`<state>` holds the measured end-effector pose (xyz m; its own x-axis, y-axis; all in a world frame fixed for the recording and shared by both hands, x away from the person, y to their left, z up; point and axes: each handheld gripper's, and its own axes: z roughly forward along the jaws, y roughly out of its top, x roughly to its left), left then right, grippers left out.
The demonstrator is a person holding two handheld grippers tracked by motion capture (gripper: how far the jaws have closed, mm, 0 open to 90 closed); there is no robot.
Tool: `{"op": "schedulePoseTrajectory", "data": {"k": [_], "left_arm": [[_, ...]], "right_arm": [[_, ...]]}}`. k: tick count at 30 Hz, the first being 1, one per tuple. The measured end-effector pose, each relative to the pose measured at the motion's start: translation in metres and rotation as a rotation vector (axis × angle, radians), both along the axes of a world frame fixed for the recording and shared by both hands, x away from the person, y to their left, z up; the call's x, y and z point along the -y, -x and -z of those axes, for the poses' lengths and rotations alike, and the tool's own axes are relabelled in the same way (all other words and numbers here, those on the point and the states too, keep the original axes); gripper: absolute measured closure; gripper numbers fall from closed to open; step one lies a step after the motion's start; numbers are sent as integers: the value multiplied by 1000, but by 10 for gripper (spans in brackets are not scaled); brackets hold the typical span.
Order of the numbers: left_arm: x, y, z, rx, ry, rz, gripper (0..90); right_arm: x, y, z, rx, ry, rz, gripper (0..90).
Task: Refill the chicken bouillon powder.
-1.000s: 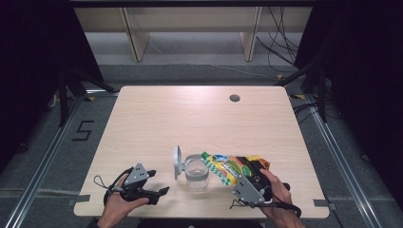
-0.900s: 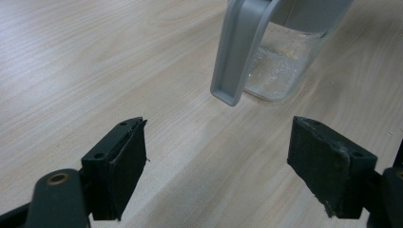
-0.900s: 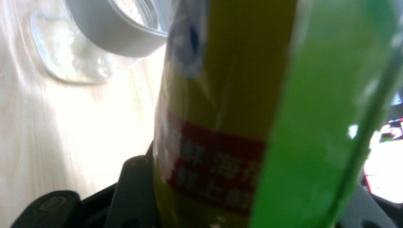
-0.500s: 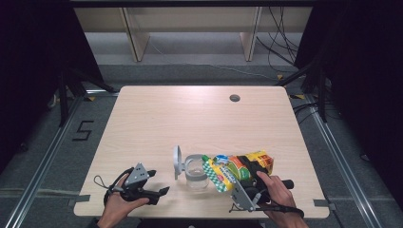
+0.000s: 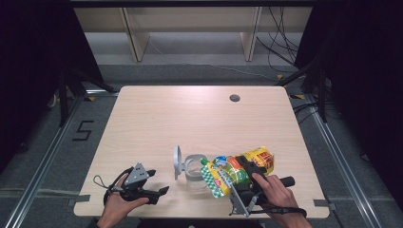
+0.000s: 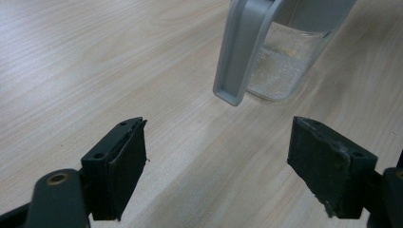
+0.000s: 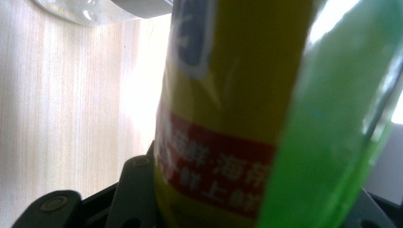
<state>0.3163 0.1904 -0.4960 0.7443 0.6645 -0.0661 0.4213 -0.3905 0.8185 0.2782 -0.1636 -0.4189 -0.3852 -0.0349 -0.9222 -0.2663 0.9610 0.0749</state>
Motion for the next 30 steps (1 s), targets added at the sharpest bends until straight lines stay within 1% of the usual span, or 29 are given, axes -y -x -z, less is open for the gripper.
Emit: {"op": "schedulePoseTrajectory", "data": {"k": [1, 2, 3, 4, 5, 6, 7, 8, 9, 10, 11, 12, 13, 14, 15, 16, 17, 18, 19, 21, 22, 23, 24, 25, 26, 27, 28, 29, 30], "left_arm": [[0, 0, 0, 1, -3, 4, 198], [0, 0, 0, 2, 4, 5, 198], [0, 0, 0, 2, 4, 5, 198], [1, 0, 0, 1, 4, 4, 198], [1, 0, 0, 1, 4, 4, 198], [1, 0, 1, -1, 11, 0, 198], [1, 0, 1, -1, 11, 0, 198], [1, 0, 1, 1, 13, -4, 198], [1, 0, 1, 1, 13, -4, 198], [-1, -1, 0, -5, -16, 1, 198], [-1, -1, 0, -5, -16, 1, 198], [0, 0, 0, -15, -13, -7, 198], [0, 0, 1, -11, -10, -9, 198], [1, 0, 1, -11, -3, -12, 198], [1, 0, 1, -11, -3, -12, 198], [0, 0, 1, -11, -9, -9, 198], [0, 0, 1, -11, -9, -9, 198], [0, 0, 1, -13, -9, -11, 198], [1, 0, 1, -15, 1, -16, 198], [1, 0, 1, -19, 7, -15, 198], [1, 0, 2, -18, 14, -12, 198], [1, 0, 2, -18, 14, -12, 199], [1, 0, 1, -25, -3, -18, 198], [1, 0, 1, -25, -3, -18, 198], [1, 0, 1, -25, -1, -17, 198], [1, 0, 1, -25, -1, -17, 198], [1, 0, 0, -32, -6, -12, 198], [1, 0, 0, -32, -6, -12, 198], [1, 0, 1, -26, -1, -13, 198]], "right_arm": [[-1, 0, 1, 5, 16, -3, 574], [-2, 1, 2, -1, 24, 7, 574], [-6, -2, -3, 42, 128, -53, 574], [-4, 1, 6, 0, 29, 20, 574], [-4, 1, 6, 0, 29, 20, 574], [-7, 0, 5, 14, 93, 0, 575], [-7, 0, 5, 14, 93, 0, 575], [-10, 0, 6, 24, 125, -10, 575], [-10, 0, 6, 24, 125, -10, 575], [-13, -1, 5, 40, 171, -23, 576], [-13, -1, 5, 40, 171, -23, 576], [-15, -2, 3, 51, 202, -37, 577], [-16, -4, 4, 61, 222, -36, 583], [-17, -5, 5, 69, 229, -37, 584], [-16, -6, 6, 79, 221, -39, 584], [-17, -7, 5, 73, 230, -27, 584], [-18, -7, 5, 80, 238, -36, 584], [-18, -7, 4, 80, 259, -36, 584], [-19, -9, 3, 105, 275, -67, 584], [-19, -8, 4, 104, 268, -63, 584], [-19, -9, 3, 105, 296, -79, 585], [-19, -8, 2, 101, 301, -74, 585], [-19, -8, 2, 98, 306, -66, 585], [-19, -6, 1, 89, 309, -46, 585], [-20, -8, 1, 96, 309, -69, 584], [-20, -8, 1, 96, 309, -69, 584], [-21, -10, 0, 98, 324, -75, 585], [-21, -10, 0, 98, 324, -75, 585], [-21, -12, -2, 91, 352, -70, 585]]}}
